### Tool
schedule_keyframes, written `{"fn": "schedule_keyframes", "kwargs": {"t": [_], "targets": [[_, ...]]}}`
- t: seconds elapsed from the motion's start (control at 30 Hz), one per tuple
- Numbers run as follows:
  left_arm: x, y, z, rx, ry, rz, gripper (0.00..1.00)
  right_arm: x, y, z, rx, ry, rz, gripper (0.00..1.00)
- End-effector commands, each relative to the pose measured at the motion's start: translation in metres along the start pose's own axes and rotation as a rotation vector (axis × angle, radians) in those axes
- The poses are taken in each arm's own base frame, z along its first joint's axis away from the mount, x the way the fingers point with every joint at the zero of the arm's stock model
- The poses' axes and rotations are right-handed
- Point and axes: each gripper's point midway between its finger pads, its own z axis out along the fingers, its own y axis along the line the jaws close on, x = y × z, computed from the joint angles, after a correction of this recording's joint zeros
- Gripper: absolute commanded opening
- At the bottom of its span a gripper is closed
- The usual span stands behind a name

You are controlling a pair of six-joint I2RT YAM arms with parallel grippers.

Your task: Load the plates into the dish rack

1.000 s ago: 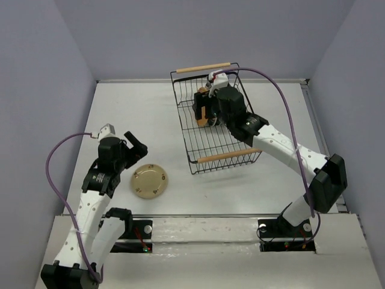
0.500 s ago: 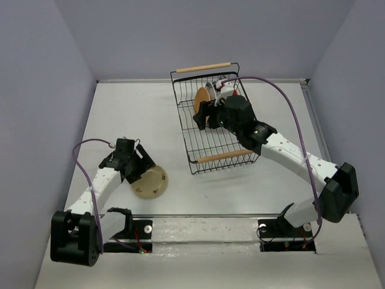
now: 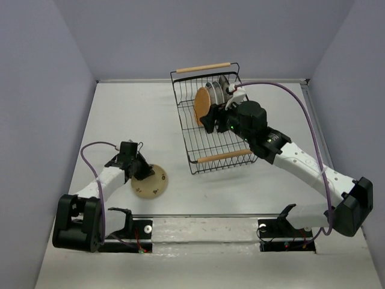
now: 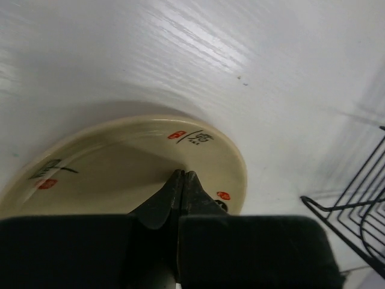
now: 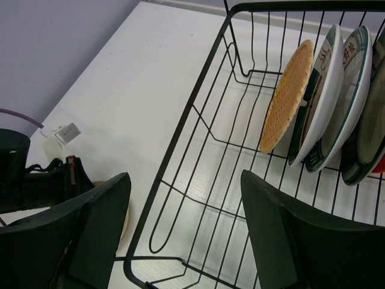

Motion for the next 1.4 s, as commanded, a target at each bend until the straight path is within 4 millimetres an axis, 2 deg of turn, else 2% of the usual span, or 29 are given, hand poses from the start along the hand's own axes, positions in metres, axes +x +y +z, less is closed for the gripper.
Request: {"fn": "schedule_keyframes", "kwargs": {"t": [0.0, 0.13, 0.3, 0.4, 0.43, 0.47, 0.6, 0.7, 0.77, 0.8, 0.87, 0.97, 1.03, 1.07, 1.1, 1.13, 1.17, 1.2, 1.27, 1.37], "targets": [[-0.005, -0.002, 0.010, 0.009, -0.036, -0.008, 0.06, -0.020, 0.007, -0.012, -0.029, -0.073, 0.023, 0.78], [-0.023, -0.003, 0.015, -0.014, -0.104, -0.006, 0.06, -0.017, 0.007, -0.017, -0.037, -0.072, 0.037, 0.78], [-0.042, -0.017, 0.024, 0.039, -0.185, -0.055, 0.06, -0.008, 0.003, -0.017, -0.027, -0.064, 0.045, 0.78], [-0.072, -0.024, 0.025, 0.009, -0.270, -0.073, 0.06, -0.006, 0.003, -0.020, -0.030, -0.063, 0.047, 0.78], [-0.085, -0.037, 0.021, 0.039, -0.299, -0.083, 0.06, -0.003, 0.002, -0.022, -0.027, -0.060, 0.050, 0.78], [-0.094, -0.047, 0.017, 0.074, -0.331, -0.103, 0.06, -0.010, 0.003, -0.022, -0.035, -0.089, 0.055, 0.77], [-0.128, -0.081, -0.003, 0.161, -0.431, -0.117, 0.06, -0.007, 0.003, -0.024, -0.039, -0.090, 0.055, 0.77], [-0.146, -0.095, -0.021, 0.166, -0.478, -0.069, 0.06, -0.006, 0.002, -0.025, -0.035, -0.090, 0.052, 0.77], [-0.151, -0.098, -0.033, 0.164, -0.502, -0.040, 0.06, -0.005, 0.001, -0.026, -0.034, -0.090, 0.052, 0.77], [-0.151, -0.099, -0.044, 0.171, -0.517, -0.007, 0.06, -0.006, 0.001, -0.026, -0.036, -0.091, 0.052, 0.77], [-0.145, -0.097, -0.055, 0.180, -0.519, 0.023, 0.06, -0.004, 0.002, -0.025, -0.039, -0.087, 0.051, 0.77], [-0.116, -0.068, -0.059, 0.136, -0.435, 0.047, 0.10, 0.000, 0.002, -0.023, -0.044, -0.077, 0.055, 0.77], [-0.094, -0.039, -0.058, 0.054, -0.357, 0.053, 0.20, 0.003, 0.003, -0.023, -0.048, -0.069, 0.058, 0.77], [-0.086, -0.021, -0.061, 0.002, -0.327, 0.061, 0.36, 0.004, 0.003, -0.023, -0.052, -0.066, 0.058, 0.77], [-0.081, -0.014, -0.062, -0.019, -0.311, 0.058, 0.47, 0.003, 0.005, -0.023, -0.058, -0.068, 0.061, 0.77], [-0.078, -0.014, -0.066, -0.022, -0.304, 0.031, 0.59, 0.003, 0.005, -0.024, -0.060, -0.069, 0.061, 0.77], [-0.075, -0.016, -0.072, -0.005, -0.298, 0.032, 0.80, 0.003, 0.005, -0.024, -0.060, -0.069, 0.061, 0.77], [-0.070, -0.026, -0.075, 0.044, -0.271, 0.028, 0.87, 0.003, 0.004, -0.024, -0.056, -0.072, 0.060, 0.77], [-0.067, -0.024, -0.077, 0.039, -0.266, 0.007, 0.90, 0.003, 0.003, -0.025, -0.050, -0.074, 0.057, 0.77], [-0.062, -0.004, -0.069, -0.057, -0.242, -0.024, 0.92, 0.005, -0.002, -0.024, -0.027, -0.073, 0.050, 0.77]]}}
